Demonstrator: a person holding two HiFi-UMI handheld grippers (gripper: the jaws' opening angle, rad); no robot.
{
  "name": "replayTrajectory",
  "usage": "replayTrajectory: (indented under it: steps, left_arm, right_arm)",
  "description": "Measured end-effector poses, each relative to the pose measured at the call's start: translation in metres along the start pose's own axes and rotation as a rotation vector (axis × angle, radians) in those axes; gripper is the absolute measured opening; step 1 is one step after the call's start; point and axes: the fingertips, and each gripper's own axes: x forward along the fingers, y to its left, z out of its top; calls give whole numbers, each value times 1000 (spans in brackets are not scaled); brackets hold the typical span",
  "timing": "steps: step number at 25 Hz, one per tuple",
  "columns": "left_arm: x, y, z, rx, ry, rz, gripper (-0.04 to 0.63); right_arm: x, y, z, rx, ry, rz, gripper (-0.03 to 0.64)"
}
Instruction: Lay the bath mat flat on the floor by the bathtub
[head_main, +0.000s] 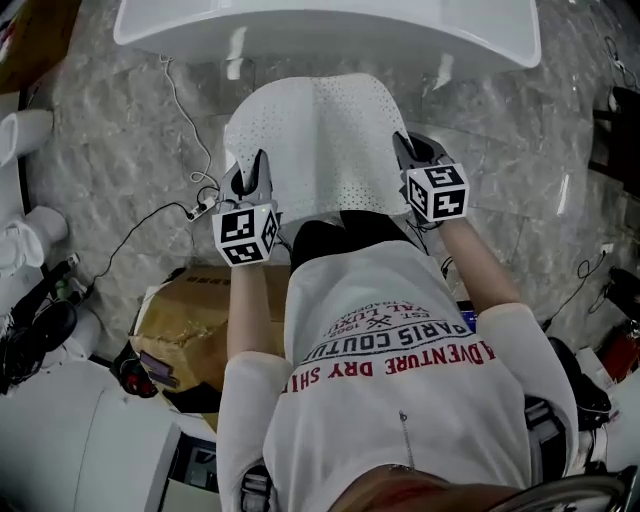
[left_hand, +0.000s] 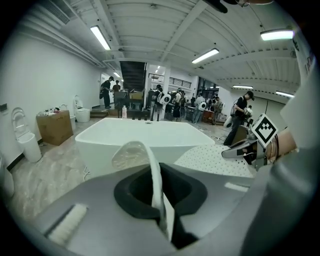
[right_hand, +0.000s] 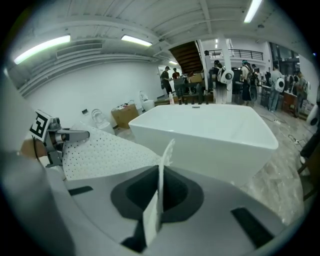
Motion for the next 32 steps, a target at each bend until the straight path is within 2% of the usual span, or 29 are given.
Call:
replayTrajectory:
  steps: [5,13,21,26,32]
  left_arm:
    - [67,36,-4,36,10,-33,18]
    - [176,93,-74,63,110,-83,18]
    - [293,144,-187,103,146,-90,18]
    - [361,167,-263,87,163,-93,18]
    - [435,191,-328,111,182,-129,20]
  right_arm:
    - [57,-23,6,11,27,-45,17]
    - [168,-62,-27,43,66,-121,17]
    - [301,-109,-112,54,81,-139,17]
    - [374,-144,-169,36,83,-154,17]
    - [443,-188,-234,46,102,-194,17]
